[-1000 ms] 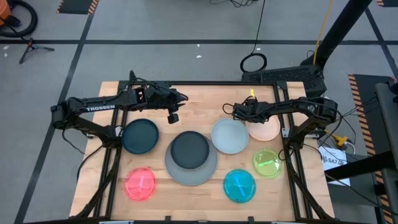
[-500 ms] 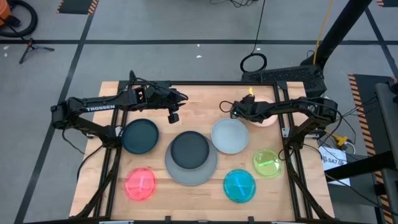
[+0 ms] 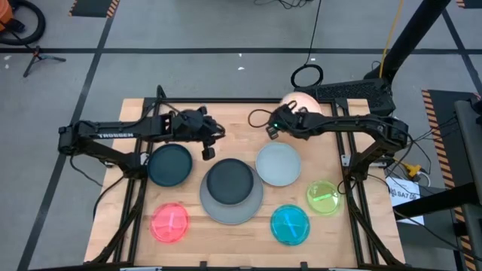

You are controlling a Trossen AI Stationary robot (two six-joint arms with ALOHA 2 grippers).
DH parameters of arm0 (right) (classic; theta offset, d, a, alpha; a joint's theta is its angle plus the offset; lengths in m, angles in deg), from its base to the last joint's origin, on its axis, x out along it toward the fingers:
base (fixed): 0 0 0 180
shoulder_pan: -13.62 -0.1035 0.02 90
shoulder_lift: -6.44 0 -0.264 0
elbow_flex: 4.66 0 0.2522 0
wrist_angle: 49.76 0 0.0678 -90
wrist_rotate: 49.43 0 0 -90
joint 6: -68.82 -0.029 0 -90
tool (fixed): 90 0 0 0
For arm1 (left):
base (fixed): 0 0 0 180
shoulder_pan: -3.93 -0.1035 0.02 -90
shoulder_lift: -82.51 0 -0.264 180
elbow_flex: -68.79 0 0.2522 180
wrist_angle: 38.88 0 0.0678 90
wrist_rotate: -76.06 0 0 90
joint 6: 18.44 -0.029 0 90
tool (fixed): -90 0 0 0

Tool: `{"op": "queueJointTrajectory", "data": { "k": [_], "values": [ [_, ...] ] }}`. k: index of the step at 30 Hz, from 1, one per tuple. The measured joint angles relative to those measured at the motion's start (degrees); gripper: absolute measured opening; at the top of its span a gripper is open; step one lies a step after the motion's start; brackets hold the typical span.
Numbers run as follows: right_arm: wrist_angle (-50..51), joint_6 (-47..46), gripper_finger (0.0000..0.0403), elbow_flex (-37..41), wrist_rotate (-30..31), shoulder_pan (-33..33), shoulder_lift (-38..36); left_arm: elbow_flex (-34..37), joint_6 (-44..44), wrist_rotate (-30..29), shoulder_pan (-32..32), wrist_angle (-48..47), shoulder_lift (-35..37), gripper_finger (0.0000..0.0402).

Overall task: Stack plastic plates
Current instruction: Stack the orange plate on top of the black plate

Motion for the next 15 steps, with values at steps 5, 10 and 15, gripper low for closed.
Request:
{"op": "queueJointTrajectory", "data": {
  "k": [5,10,15],
  "values": [
    [1.6,10.4,0.0006,-7.6,-4.8,-4.6,0.0,1.5,4.1,-9.4,5.9,-4.5,2.5,0.0088],
    [-0.7,17.9,0.0006,-9.6,-15.6,-11.1,0.0,4.1,9.5,-17.9,12.6,-8.6,7.4,0.0088],
    [-7.8,23.2,0.0006,-9.6,-19.6,-19.4,3.0,5.9,16.3,-23.0,19.3,-10.3,13.2,0.0088]
  ]
}}
